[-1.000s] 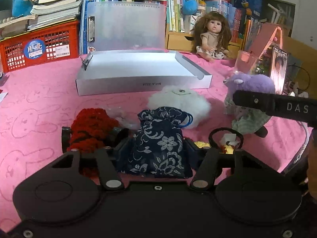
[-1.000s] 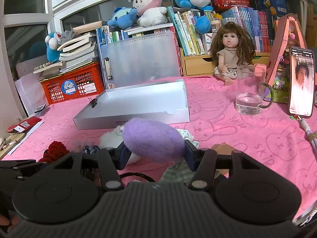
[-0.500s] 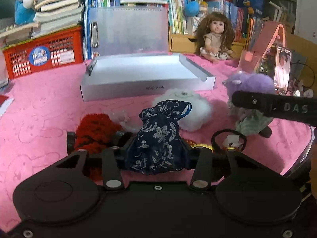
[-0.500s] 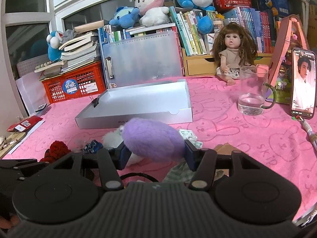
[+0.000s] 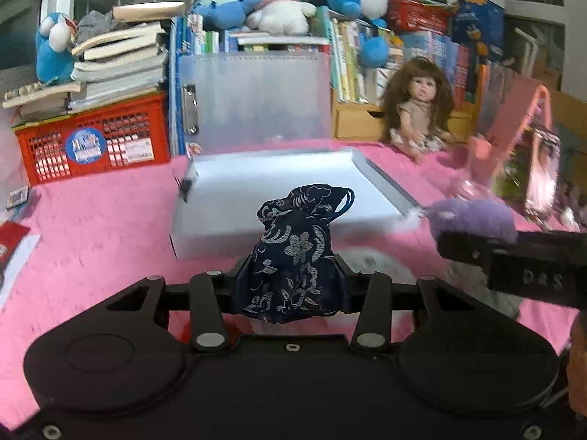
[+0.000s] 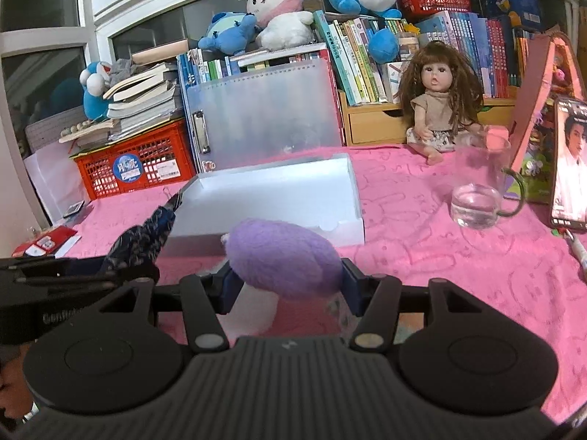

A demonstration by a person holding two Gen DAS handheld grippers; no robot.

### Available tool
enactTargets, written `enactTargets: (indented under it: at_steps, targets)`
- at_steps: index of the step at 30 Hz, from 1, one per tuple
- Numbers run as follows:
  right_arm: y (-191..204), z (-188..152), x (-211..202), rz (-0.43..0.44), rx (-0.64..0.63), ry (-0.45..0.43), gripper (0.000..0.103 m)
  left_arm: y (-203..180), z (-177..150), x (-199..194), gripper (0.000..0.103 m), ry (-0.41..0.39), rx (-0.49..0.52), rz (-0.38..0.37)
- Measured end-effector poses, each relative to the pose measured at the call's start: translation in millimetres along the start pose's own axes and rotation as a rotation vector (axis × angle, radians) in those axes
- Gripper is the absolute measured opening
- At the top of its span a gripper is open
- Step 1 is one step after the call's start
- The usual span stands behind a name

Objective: Organize objects
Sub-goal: 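Close the left gripper on the blue floral pouch and lift it while the right holds the purple ball, then carry the pouch and purple ball into the white box and open both grippers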

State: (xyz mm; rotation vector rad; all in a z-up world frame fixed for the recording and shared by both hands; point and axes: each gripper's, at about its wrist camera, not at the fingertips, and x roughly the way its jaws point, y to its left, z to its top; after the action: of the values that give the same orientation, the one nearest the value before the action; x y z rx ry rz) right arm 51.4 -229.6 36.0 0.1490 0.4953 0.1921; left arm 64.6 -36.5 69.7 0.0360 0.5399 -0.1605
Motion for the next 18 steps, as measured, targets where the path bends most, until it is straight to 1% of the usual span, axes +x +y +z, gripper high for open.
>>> enactTargets:
  at_steps: [4, 8, 12, 18]
  targets:
    - [4.6, 20.9, 11.0, -0.004, -0.025, -0.020, 0.059, 10.8, 27.4, 16.9, 0.043, -0.015, -0.019, 0.013]
    - [4.8, 42.7, 28.8, 0.004, -0.029, -0.023, 0.059, 22.0, 48.4, 40.9, 0.043, 0.015, -0.061, 0.003]
    - [-0.6, 58.9, 51.6, 0.019, -0.006, 0.003, 0.059, 30.5, 59.4, 66.1, 0.043, 0.040, -0.082, 0.012]
    - [-8.8, 72.6, 83.7, 0.026, 0.012, 0.041, 0.059, 37.2, 71.0, 101.4, 0.043, 0.057, -0.086, 0.043]
